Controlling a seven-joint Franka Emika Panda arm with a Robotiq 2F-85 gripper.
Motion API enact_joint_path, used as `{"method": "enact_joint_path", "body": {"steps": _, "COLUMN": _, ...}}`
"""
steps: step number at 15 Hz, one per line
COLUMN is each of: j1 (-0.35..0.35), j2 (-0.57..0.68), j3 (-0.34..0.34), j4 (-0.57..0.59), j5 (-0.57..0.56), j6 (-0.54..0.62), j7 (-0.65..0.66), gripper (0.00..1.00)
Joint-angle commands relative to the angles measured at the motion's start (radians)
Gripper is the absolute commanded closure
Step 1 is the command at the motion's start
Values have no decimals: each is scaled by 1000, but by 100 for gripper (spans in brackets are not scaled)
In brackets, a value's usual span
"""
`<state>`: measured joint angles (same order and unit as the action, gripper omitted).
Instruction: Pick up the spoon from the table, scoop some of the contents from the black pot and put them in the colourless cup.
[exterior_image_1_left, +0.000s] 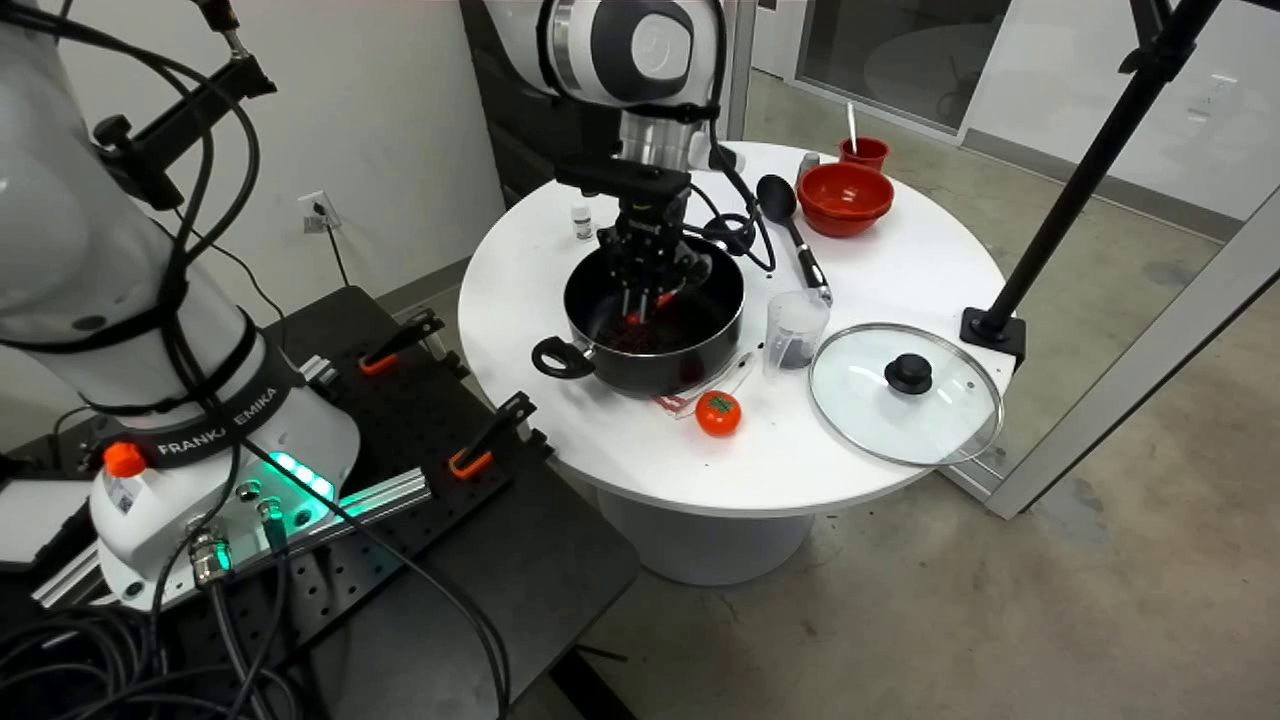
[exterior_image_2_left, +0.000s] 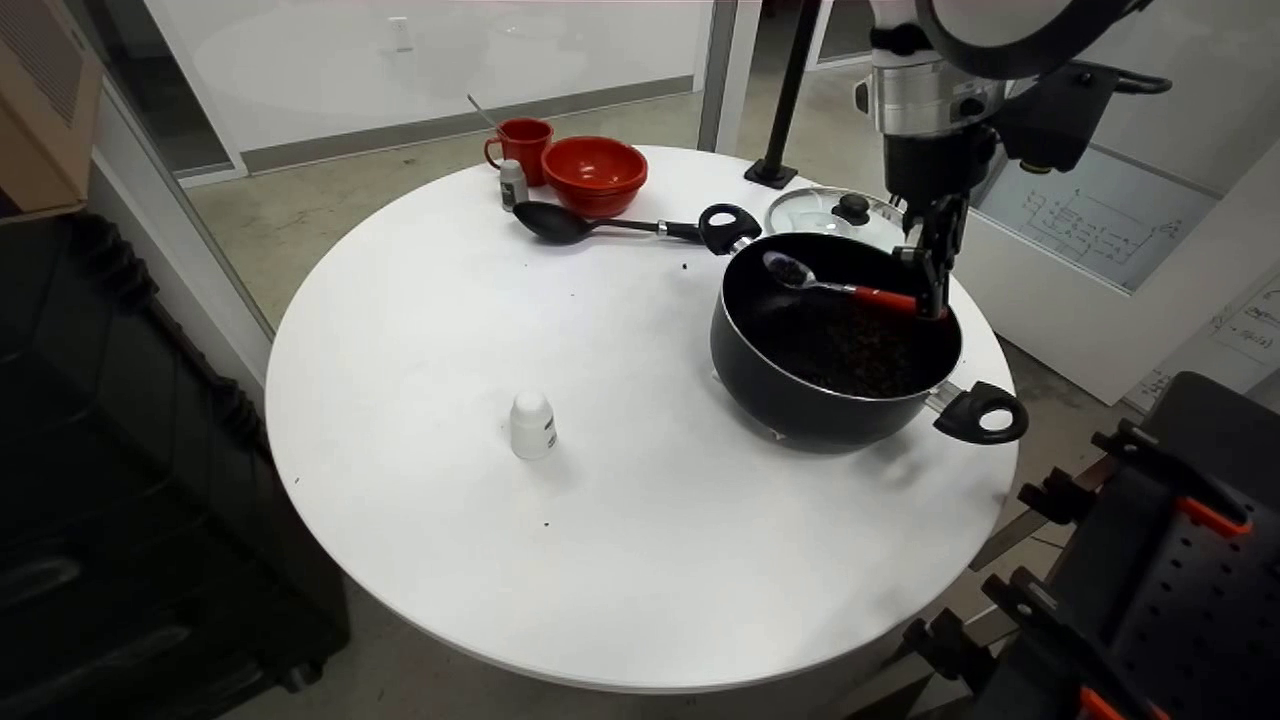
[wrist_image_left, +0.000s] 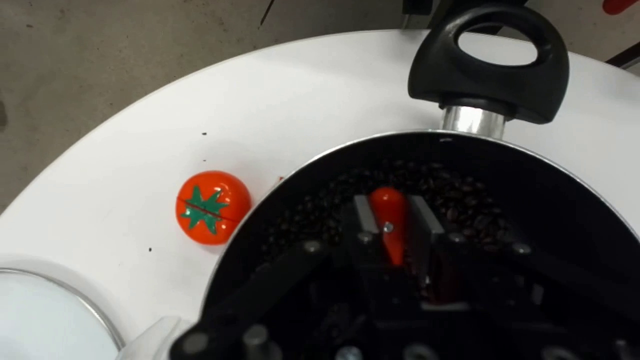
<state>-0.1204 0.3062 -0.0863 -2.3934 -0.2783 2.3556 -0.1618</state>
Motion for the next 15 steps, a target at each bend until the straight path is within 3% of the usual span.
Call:
{"method": "enact_joint_path", "body": {"steps": 1, "j1": 3, "j2": -110, "j3": 9, "j4": -65, "j5": 24, "j6": -1, "j7": -45, "gripper": 95}}
{"method": "enact_joint_path", "body": {"steps": 8, "j1": -35, "j2": -188, "j3": -9, "j4": -73, "j5": 118, "j6": -32, "j7": -143, "gripper": 95}}
{"method": "enact_joint_path", "body": {"steps": 15, "j1": -105, "j2": -188, "j3": -71, "j4": -19, "j5": 222, "j6": -100, "j7": -222, "gripper": 95}}
